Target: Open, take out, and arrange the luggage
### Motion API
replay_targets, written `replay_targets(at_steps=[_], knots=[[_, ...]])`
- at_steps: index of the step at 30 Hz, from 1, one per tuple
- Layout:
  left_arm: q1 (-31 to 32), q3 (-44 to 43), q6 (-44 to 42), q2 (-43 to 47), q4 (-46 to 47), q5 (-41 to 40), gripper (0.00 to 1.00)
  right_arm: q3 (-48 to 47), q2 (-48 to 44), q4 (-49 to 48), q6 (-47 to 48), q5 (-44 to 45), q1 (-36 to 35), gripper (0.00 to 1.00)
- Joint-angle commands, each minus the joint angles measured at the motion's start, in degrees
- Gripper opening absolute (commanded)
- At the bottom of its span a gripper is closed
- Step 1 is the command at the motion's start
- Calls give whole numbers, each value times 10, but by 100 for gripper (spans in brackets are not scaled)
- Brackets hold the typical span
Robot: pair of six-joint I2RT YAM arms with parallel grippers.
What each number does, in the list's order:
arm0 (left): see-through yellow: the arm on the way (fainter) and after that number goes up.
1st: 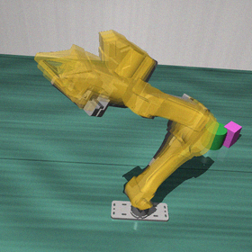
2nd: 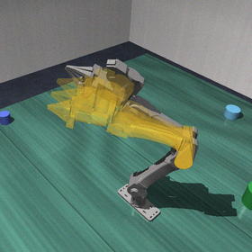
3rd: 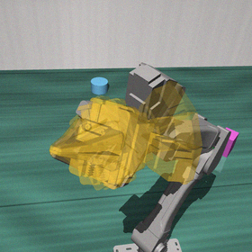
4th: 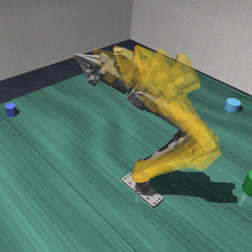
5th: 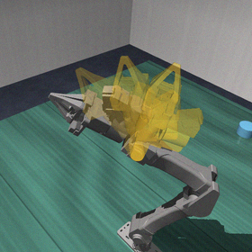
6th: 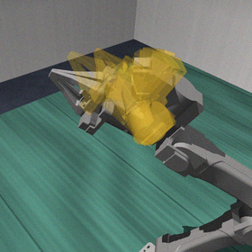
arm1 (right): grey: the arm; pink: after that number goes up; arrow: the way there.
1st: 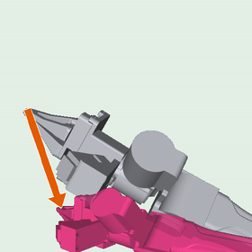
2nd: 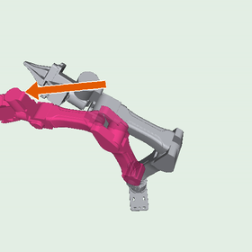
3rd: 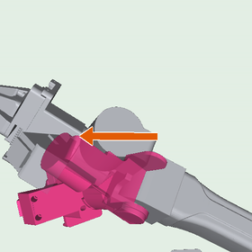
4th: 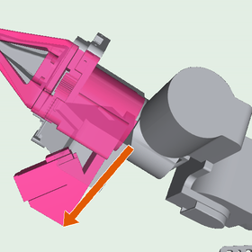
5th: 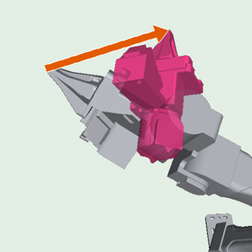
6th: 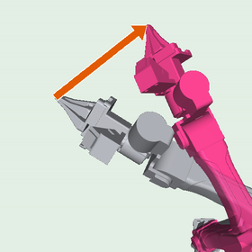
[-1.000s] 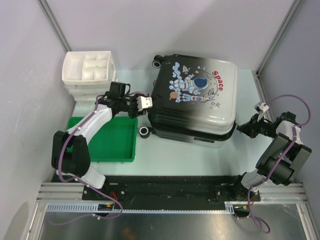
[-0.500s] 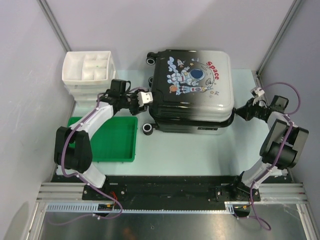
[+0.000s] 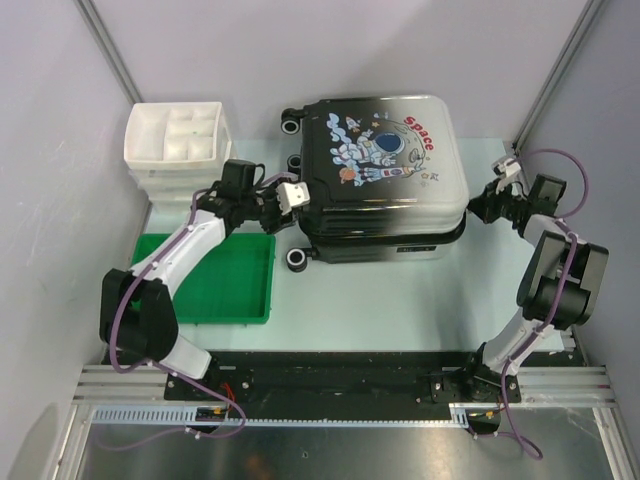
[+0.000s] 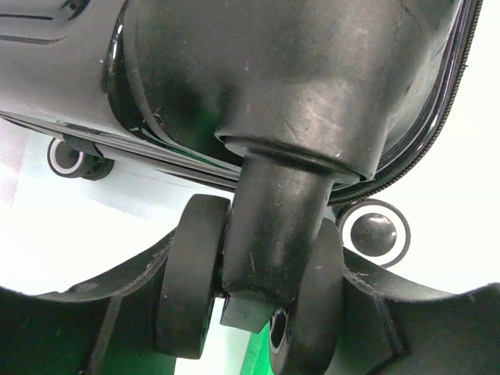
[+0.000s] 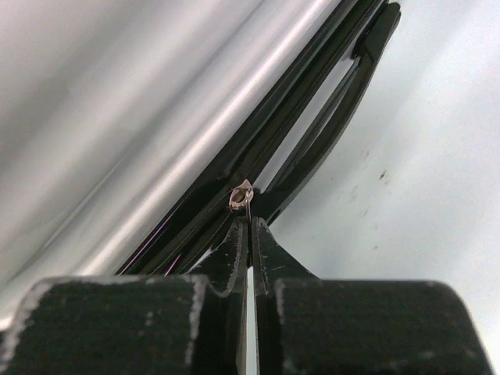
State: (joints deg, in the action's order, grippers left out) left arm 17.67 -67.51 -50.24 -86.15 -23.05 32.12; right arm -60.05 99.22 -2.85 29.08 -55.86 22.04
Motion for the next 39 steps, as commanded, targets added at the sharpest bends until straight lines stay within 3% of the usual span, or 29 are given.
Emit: replay_targets(at_steps=[1, 14, 15, 19, 22, 23, 24, 25, 26, 32, 39], knots=[[-20, -18, 17, 6, 20, -25, 0, -62, 33, -107, -35, 46, -2, 0], [-21, -5, -76, -42, 11, -38, 0, -326, 264, -138, -169, 38, -56, 0], [-21, -8, -77, -45, 9, -37, 0, -349, 297, -137, -188, 37, -60, 4], [-19, -22, -70, -52, 5, -36, 2, -499, 368, -76, -345, 8, -54, 51], [-19, -43, -35, -41, 0, -34, 35, -492, 353, -52, -383, 1, -32, 65], [-19, -48, -22, -37, 0, -30, 53, -463, 344, -51, -399, 5, -26, 66], [-19, -59, 4, -32, -1, -29, 61, -449, 335, -52, -407, 5, -12, 68], [-19, -64, 16, -22, 0, -21, 74, -437, 328, -45, -416, 6, -7, 70], [-19, -68, 27, -15, 0, -14, 96, -417, 317, -36, -432, 7, -2, 70], [-19, -82, 77, 59, -2, 74, 100, -351, 303, 13, -467, 0, 8, 66], [-16, -83, 158, 96, -2, 74, 100, -295, 342, -94, -596, -37, -12, 60]])
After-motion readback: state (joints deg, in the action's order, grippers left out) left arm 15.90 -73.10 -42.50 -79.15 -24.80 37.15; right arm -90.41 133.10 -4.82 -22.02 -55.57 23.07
